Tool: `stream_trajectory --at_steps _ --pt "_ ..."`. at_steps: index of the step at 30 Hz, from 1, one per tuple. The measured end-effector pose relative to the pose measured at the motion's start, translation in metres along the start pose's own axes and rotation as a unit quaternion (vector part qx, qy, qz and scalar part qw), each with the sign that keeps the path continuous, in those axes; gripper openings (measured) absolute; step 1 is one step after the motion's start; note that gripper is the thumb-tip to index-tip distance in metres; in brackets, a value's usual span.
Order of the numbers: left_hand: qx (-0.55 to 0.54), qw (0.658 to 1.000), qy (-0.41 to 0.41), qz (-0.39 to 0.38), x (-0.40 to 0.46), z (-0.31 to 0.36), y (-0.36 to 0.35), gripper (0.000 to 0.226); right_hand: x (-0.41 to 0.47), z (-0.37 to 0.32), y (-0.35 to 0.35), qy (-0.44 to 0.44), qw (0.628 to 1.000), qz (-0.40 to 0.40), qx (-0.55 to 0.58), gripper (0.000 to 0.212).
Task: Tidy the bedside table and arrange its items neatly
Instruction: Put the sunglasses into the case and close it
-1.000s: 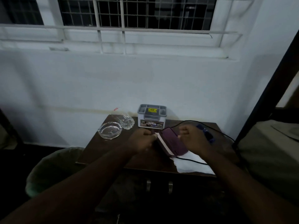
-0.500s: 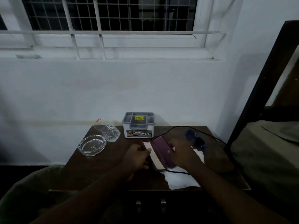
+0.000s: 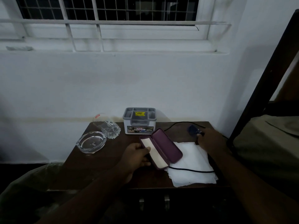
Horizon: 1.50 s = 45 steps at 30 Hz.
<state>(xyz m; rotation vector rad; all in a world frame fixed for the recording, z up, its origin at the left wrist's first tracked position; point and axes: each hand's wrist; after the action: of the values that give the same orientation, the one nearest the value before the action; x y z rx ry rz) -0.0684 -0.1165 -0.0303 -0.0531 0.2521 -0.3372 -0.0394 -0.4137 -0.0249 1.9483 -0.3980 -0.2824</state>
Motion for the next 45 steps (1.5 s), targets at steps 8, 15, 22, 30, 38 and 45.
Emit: stream_trajectory --at_steps 8,15,22,30,38,45 --pt "-0.065 0.998 -0.024 0.0 -0.012 -0.001 0.002 0.021 -0.029 -0.031 0.025 0.064 0.984 0.076 0.145 0.014" --pt "-0.092 0.995 -0.029 -0.001 -0.019 0.001 0.005 0.03 -0.114 -0.109 0.02 0.277 0.937 -0.041 0.209 0.01" --pt "-0.111 0.993 -0.035 -0.02 -0.028 0.002 0.009 0.02 -0.113 -0.11 -0.028 0.359 0.929 -0.019 0.082 0.027" --pt "-0.144 0.989 -0.025 -0.009 -0.024 0.001 0.01 0.009 -0.111 -0.113 -0.038 0.363 0.93 0.008 0.053 0.035" --pt "-0.169 0.985 -0.01 -0.014 -0.025 0.003 0.013 0.02 -0.094 -0.105 -0.016 0.22 0.956 0.113 0.16 0.027" --pt "-0.171 0.985 -0.017 -0.008 -0.023 0.001 0.013 0.024 -0.104 -0.105 0.004 0.017 0.85 -0.213 0.481 0.031"
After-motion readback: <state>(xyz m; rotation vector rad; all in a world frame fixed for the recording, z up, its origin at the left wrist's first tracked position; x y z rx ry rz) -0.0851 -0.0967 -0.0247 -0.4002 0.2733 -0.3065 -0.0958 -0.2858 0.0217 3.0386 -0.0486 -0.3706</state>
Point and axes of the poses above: each hand's wrist, its own x-axis towards the middle knuckle, its own y-axis out of the back of the hand, z = x × y, and after that the axes turned 8 degrees about -z, right-handed
